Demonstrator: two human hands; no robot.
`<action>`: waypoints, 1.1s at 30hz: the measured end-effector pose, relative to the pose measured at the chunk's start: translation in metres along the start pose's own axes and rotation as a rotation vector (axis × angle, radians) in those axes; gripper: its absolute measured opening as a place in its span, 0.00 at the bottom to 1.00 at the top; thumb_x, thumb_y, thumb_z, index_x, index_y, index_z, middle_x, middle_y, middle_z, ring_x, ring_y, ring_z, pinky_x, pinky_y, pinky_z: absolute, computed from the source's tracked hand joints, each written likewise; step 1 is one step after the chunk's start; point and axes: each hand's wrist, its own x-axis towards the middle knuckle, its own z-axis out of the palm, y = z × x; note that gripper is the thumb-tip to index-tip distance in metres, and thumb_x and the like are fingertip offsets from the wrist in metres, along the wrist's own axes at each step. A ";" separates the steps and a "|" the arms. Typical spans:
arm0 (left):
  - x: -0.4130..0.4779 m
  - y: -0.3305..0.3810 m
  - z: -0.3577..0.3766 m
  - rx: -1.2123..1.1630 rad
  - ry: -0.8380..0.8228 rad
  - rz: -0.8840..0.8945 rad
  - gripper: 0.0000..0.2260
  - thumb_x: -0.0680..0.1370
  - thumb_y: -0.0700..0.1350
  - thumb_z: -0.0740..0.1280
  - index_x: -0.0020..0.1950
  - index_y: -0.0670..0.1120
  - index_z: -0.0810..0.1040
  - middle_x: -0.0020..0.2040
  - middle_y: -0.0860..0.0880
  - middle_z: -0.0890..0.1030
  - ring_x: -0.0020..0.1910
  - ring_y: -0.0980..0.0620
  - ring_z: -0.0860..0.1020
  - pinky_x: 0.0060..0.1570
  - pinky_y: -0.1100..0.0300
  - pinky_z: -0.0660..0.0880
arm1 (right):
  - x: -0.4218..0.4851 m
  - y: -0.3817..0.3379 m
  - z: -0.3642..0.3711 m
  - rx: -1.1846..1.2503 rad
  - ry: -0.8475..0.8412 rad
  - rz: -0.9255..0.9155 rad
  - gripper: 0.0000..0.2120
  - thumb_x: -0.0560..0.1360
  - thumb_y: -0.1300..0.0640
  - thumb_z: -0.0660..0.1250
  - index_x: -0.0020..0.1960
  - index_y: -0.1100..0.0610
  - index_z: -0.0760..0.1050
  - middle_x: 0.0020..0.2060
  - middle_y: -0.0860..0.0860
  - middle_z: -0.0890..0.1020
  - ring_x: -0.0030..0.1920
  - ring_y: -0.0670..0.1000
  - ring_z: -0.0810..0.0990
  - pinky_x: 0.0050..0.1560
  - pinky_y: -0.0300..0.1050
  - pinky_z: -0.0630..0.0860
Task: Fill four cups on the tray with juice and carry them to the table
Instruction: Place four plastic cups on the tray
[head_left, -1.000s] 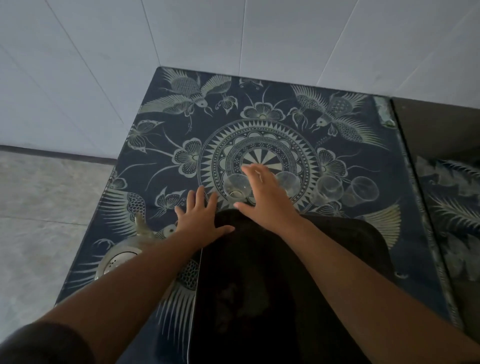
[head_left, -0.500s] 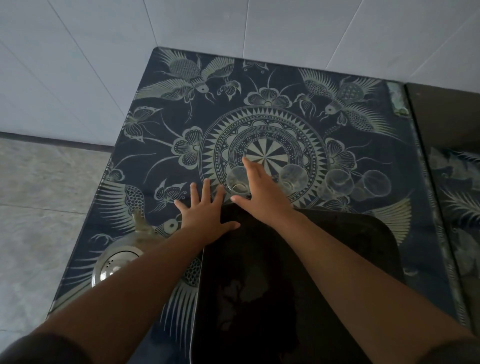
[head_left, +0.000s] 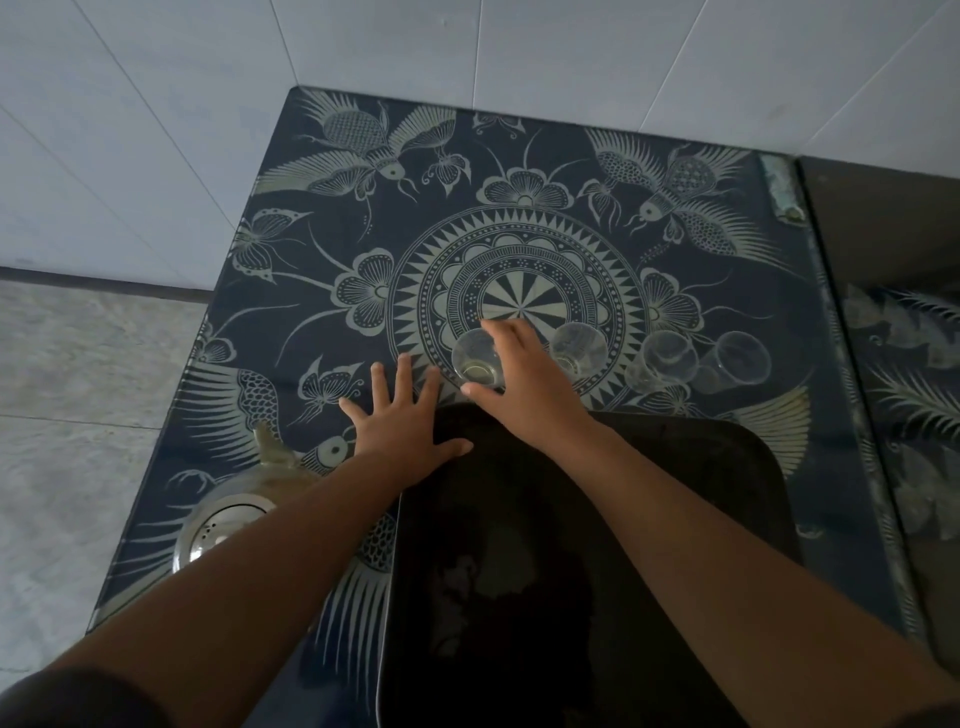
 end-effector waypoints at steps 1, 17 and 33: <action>0.000 0.000 -0.001 0.004 -0.007 -0.001 0.49 0.74 0.73 0.64 0.84 0.56 0.41 0.85 0.46 0.34 0.82 0.35 0.35 0.73 0.21 0.49 | -0.004 -0.001 -0.003 -0.002 0.005 -0.007 0.37 0.76 0.48 0.72 0.78 0.58 0.60 0.70 0.51 0.67 0.66 0.48 0.73 0.59 0.43 0.74; 0.000 0.000 -0.003 0.000 -0.012 0.000 0.50 0.73 0.74 0.65 0.85 0.56 0.41 0.85 0.46 0.36 0.83 0.35 0.37 0.73 0.21 0.50 | -0.104 0.005 0.012 0.010 -0.039 0.020 0.40 0.74 0.50 0.73 0.79 0.60 0.58 0.70 0.49 0.65 0.69 0.47 0.70 0.65 0.41 0.74; 0.000 0.002 -0.005 -0.026 -0.022 -0.010 0.50 0.73 0.73 0.66 0.85 0.57 0.43 0.85 0.46 0.36 0.83 0.35 0.37 0.73 0.21 0.49 | -0.119 -0.002 0.024 -0.023 -0.065 0.011 0.46 0.72 0.42 0.74 0.80 0.52 0.53 0.70 0.46 0.65 0.69 0.47 0.69 0.53 0.48 0.81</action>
